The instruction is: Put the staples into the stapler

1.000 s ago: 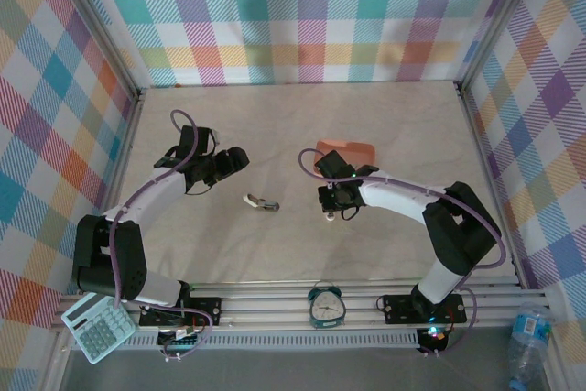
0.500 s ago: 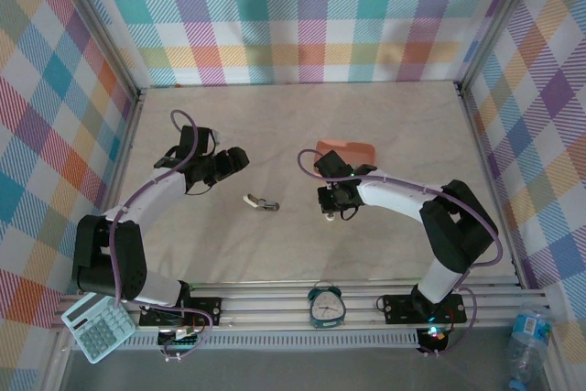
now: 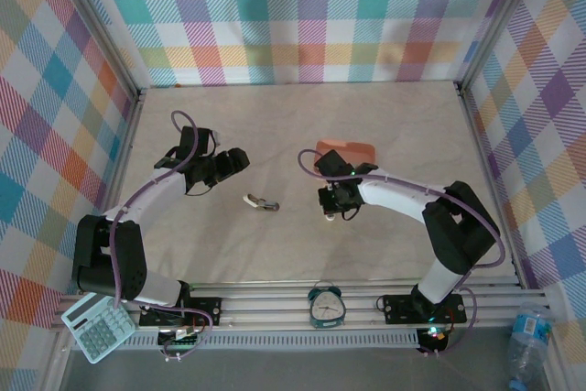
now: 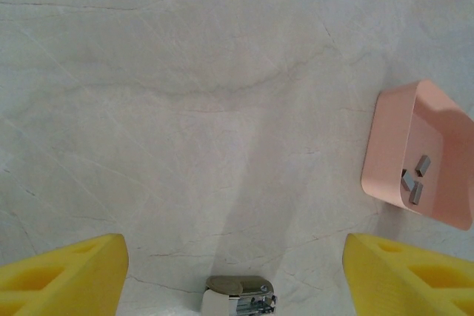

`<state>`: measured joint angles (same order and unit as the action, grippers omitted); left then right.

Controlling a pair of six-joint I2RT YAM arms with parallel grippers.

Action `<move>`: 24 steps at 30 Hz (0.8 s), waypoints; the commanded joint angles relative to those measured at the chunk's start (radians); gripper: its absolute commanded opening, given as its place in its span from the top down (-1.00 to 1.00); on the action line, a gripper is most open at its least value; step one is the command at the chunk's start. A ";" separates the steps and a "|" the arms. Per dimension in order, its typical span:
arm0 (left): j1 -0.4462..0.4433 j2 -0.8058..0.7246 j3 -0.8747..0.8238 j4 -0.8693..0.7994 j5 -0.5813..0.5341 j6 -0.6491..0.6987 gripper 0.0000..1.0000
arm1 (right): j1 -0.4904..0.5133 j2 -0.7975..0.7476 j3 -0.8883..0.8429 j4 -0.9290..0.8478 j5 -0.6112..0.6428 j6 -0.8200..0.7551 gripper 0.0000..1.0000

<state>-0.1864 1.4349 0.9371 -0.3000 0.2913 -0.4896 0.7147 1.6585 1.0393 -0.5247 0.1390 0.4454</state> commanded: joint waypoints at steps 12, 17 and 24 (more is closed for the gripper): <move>0.008 -0.025 -0.008 0.014 0.009 -0.002 -0.53 | -0.004 0.050 0.081 0.032 -0.017 -0.040 0.47; 0.008 -0.033 -0.007 0.013 0.002 0.003 -0.53 | -0.009 0.061 0.079 0.042 -0.030 -0.039 0.43; 0.008 -0.036 -0.007 0.010 0.000 0.003 -0.53 | -0.010 0.083 0.076 0.054 -0.046 -0.036 0.43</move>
<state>-0.1864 1.4254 0.9371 -0.3000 0.2939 -0.4892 0.7116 1.7252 1.0927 -0.4831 0.1112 0.4252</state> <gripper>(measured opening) 0.763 0.286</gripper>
